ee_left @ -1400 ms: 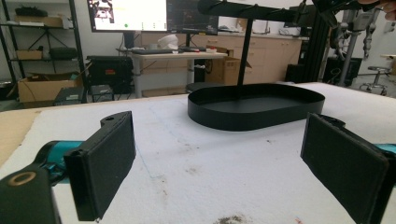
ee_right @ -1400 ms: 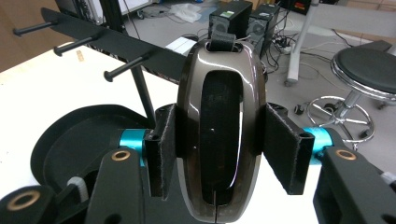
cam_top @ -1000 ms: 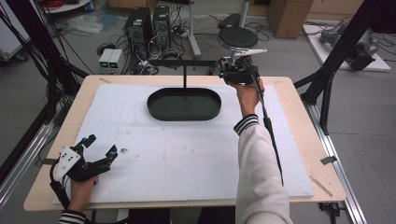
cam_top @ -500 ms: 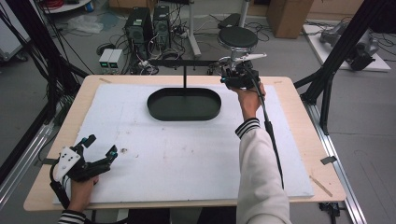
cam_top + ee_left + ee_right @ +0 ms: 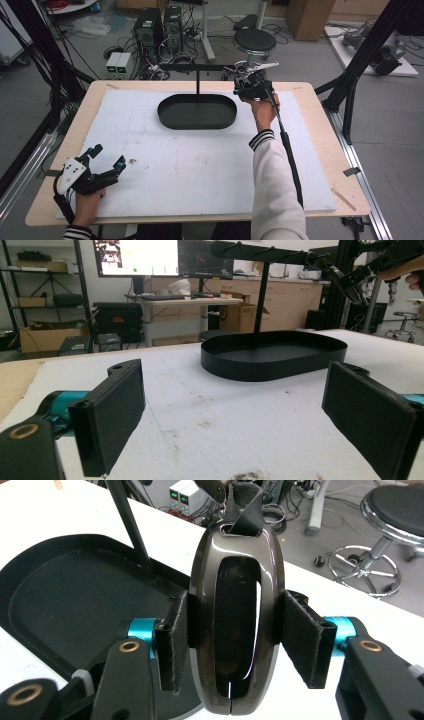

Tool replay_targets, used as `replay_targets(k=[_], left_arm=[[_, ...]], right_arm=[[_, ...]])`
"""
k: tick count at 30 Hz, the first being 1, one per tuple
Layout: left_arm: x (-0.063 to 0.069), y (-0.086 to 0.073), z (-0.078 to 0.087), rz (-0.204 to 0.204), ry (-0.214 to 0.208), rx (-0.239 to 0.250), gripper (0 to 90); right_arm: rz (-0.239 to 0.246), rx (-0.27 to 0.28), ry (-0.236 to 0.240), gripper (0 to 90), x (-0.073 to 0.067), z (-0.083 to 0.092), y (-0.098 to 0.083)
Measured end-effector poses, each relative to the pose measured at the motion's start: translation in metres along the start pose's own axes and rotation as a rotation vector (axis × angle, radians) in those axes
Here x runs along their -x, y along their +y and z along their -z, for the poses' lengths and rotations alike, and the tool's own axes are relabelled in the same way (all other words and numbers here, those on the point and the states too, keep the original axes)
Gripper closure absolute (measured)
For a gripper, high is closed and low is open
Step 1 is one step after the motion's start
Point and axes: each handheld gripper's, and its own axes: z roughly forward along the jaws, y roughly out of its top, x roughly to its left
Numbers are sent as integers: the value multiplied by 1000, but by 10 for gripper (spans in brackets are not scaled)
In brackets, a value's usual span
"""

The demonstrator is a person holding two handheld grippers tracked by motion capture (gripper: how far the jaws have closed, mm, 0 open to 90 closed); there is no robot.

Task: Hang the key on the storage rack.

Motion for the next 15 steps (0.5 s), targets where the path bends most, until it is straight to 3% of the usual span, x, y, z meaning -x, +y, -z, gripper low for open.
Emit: replay_targets(k=[10,15], left_arm=[[0,0,0,1,0,0,105],[0,0,0,3,-1,-1,105]], right_arm=[[-21,-26,22,466,-2,-10,-3],[-71,6,46,340,-1,-6,-1]])
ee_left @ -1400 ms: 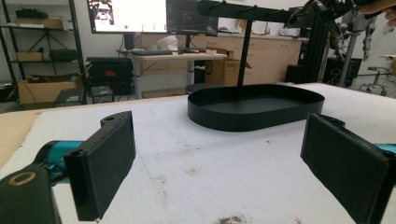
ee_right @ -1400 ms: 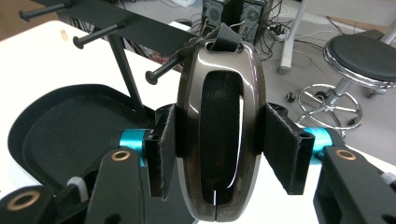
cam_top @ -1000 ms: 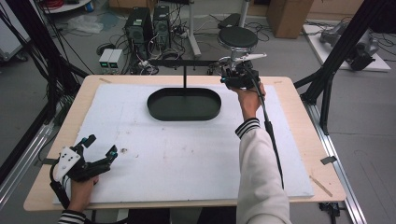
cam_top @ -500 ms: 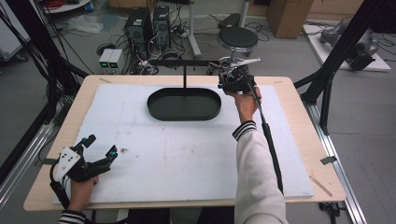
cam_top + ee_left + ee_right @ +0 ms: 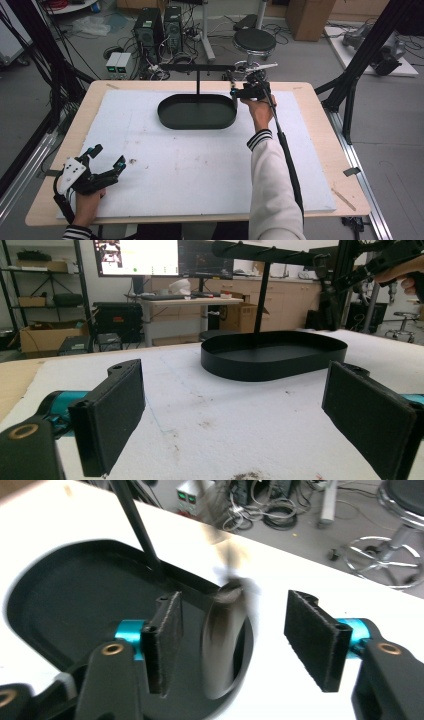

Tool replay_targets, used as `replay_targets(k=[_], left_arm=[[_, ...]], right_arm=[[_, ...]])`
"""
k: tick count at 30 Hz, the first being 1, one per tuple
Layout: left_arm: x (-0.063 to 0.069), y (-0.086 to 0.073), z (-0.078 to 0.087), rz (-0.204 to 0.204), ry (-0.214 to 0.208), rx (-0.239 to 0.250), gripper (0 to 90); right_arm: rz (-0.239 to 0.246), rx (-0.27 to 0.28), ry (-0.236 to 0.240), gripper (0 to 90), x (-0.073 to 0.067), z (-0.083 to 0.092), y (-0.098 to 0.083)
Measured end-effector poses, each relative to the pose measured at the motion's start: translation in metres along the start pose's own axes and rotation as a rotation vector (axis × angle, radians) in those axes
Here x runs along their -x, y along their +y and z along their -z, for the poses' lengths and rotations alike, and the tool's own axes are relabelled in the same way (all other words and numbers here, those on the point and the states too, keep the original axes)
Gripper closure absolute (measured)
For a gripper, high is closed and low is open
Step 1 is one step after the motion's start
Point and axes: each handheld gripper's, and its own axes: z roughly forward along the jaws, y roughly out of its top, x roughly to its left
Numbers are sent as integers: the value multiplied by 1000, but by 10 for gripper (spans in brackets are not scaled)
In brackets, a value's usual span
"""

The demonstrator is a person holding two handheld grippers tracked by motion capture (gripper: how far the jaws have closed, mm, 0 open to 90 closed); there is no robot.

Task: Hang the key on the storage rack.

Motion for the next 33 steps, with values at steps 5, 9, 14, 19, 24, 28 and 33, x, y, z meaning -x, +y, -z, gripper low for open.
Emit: replay_targets(k=[5,9,14,19,24,28,33], left_arm=[[0,0,0,-2,1,0,105],[0,0,0,-5,2,0,105],[0,0,0,-6,3,0,105],[0,0,0,-3,4,-7,105],[0,0,0,-7,3,0,105],[1,0,0,-11,2,-1,104],[1,0,1,-16,3,4,104]], right_arm=[[-33,-11,-9,95,1,9,0],[-12,114,48,5,-3,30,-4],[28,190,93,5,-2,61,-18],[82,286,164,5,-3,98,-48],[129,366,190,5,-7,126,-86],[130,403,174,5,-8,143,-114],[130,496,163,5,-7,154,-155]])
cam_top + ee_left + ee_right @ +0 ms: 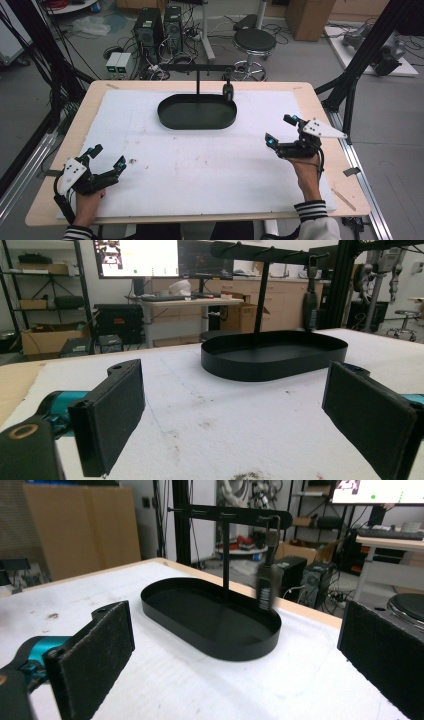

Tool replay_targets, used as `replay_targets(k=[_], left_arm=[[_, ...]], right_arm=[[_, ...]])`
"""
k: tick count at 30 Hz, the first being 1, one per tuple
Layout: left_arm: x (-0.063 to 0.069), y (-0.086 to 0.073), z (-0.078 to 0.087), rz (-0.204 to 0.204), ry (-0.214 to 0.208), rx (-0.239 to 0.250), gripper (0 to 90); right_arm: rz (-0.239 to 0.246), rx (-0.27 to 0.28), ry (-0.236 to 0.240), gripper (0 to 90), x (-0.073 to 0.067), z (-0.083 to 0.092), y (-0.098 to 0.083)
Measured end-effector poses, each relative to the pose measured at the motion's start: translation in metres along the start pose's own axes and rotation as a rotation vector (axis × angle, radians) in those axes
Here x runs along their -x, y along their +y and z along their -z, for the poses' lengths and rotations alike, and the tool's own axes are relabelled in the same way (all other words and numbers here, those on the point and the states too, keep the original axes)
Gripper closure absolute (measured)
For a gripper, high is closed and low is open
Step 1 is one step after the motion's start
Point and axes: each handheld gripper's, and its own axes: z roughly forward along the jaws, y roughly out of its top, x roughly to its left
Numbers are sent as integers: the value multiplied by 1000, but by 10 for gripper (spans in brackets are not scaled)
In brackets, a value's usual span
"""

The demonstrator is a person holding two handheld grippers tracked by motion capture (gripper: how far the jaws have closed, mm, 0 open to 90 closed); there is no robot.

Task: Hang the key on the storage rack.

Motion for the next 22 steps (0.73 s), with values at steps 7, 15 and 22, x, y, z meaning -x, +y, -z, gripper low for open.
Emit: replay_targets(k=[7,15,22], left_arm=[[0,0,0,-2,0,1,105],[0,0,0,-2,-1,1,104],[0,0,1,-4,-1,1,104]], right_arm=[[2,47,-76,5,-7,21,-53],[22,79,-120,5,-14,26,-83],[-3,83,-113,6,-12,25,-85]])
